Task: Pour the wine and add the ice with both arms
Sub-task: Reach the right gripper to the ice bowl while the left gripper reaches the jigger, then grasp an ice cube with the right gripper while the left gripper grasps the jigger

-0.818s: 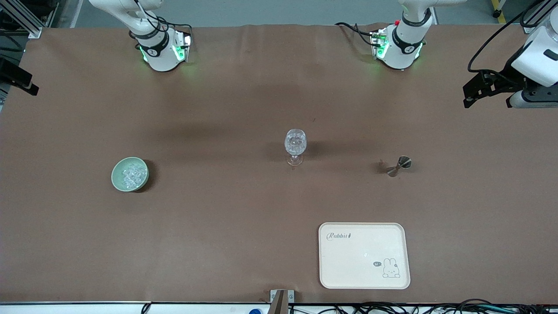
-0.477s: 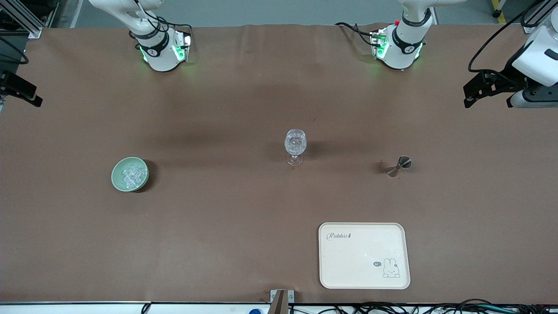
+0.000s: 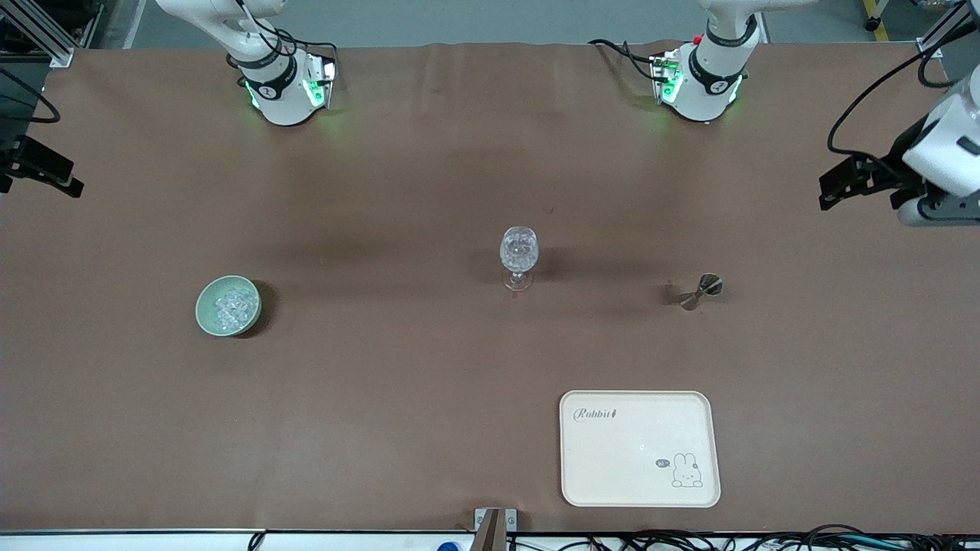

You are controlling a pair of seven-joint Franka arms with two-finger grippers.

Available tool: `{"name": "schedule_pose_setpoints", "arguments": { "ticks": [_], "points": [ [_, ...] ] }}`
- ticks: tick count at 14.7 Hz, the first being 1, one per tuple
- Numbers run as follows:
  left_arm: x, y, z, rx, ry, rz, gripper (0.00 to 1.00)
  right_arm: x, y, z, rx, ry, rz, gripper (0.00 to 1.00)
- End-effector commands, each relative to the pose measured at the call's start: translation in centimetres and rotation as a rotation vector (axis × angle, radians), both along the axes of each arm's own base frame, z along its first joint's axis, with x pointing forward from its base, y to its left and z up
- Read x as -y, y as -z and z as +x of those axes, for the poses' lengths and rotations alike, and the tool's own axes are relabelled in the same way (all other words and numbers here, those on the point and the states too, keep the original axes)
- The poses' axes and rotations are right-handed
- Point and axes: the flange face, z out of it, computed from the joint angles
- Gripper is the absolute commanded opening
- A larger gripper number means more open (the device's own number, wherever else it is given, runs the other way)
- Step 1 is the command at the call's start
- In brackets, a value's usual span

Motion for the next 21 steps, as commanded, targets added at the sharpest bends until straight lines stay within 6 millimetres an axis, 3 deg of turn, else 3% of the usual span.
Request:
{"name": "schedule_pose_setpoints", "arguments": {
  "ticks": [1, 5, 8, 10, 14, 17, 21],
  "points": [
    [-3.1, 3.2, 2.4, -0.030, -0.093, -0.066, 1.00, -0.6, 0.7, 0.4, -0.001, -0.016, 0.013, 0.98],
    [-8.3, 10.9, 5.7, -0.107, -0.249, -0.190, 1.00, -0.1, 2.6, 1.9, -0.008, -0.011, 0.010, 0.98],
    [-9.9, 17.0, 7.4, -0.204, -0.447, -0.324, 0.99, 0.8, 6.7, 4.2, -0.054, 0.003, 0.008, 0.98],
    [-9.7, 20.5, 8.1, -0.259, -0.524, -0.330, 0.98, 1.4, 11.2, 5.7, -0.050, 0.013, 0.004, 0.98],
    [-9.7, 27.5, 8.4, -0.408, -0.698, -0.352, 0.96, 3.1, 20.4, 6.6, -0.013, 0.038, -0.001, 0.98],
    [-11.2, 33.0, 8.0, -0.540, -0.863, -0.443, 0.96, 3.2, 25.2, 7.5, -0.049, 0.037, -0.004, 0.97],
    [-10.8, 37.6, 7.6, -0.652, -0.944, -0.503, 0.95, 2.5, 31.9, 6.1, -0.005, 0.028, -0.009, 0.97]
  ]
}}
